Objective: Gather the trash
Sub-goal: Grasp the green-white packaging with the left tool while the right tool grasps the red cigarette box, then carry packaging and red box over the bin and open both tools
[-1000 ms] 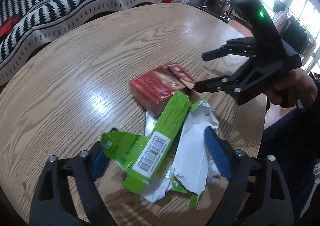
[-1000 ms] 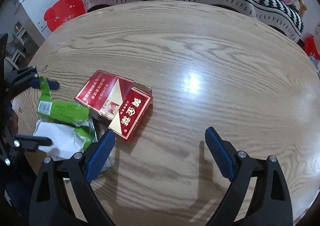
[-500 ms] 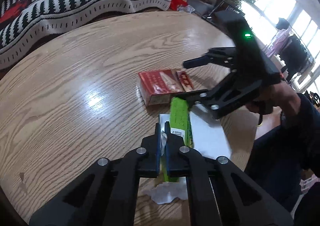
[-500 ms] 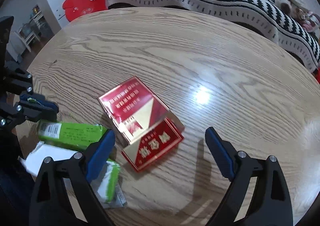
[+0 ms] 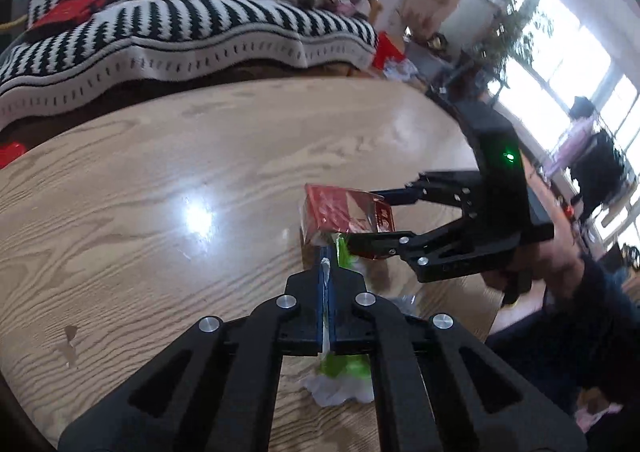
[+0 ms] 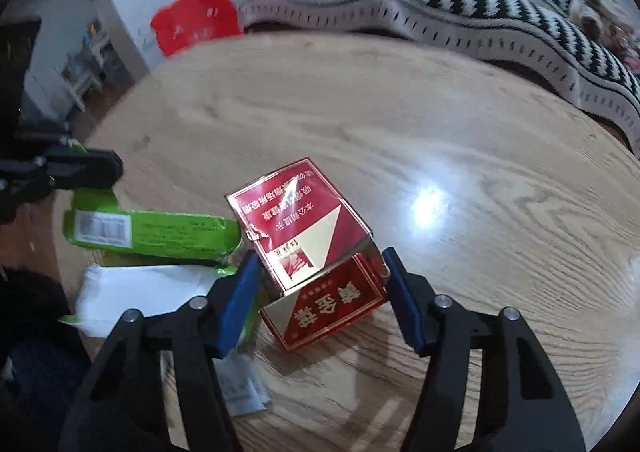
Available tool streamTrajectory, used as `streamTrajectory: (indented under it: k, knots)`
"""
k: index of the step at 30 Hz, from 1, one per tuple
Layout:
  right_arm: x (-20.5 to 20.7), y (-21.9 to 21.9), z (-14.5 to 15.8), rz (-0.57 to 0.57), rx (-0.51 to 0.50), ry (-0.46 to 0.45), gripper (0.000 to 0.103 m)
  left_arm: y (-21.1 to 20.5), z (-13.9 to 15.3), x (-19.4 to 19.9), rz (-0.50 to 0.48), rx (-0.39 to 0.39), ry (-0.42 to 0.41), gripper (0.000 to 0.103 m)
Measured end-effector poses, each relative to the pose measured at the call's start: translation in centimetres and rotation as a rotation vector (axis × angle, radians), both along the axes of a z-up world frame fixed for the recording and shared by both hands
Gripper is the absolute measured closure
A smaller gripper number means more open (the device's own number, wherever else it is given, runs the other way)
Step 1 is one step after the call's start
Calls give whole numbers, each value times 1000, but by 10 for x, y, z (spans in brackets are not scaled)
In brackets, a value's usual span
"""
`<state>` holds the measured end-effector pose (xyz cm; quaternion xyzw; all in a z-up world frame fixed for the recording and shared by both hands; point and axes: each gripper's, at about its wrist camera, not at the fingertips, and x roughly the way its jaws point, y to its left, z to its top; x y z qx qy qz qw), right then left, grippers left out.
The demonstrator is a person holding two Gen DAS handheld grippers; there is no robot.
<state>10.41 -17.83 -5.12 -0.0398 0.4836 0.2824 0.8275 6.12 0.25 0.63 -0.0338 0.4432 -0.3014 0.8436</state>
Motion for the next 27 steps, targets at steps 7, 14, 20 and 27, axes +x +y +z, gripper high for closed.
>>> streamTrajectory:
  k: [7, 14, 20, 27]
  knots:
    - [-7, -28, 25, -131, 31, -30, 46, -4, 19, 1, 97, -7, -36, 103]
    - [-24, -59, 33, -191, 7, -35, 47, -30, 25, 5, 113, 12, -34, 103]
    - [-41, -99, 35, -272, -14, -19, 47, -71, 29, 3, 93, 59, -48, 103]
    - [-72, -167, 44, -404, -22, -19, 47, -141, 35, -3, 3, 83, -72, 103]
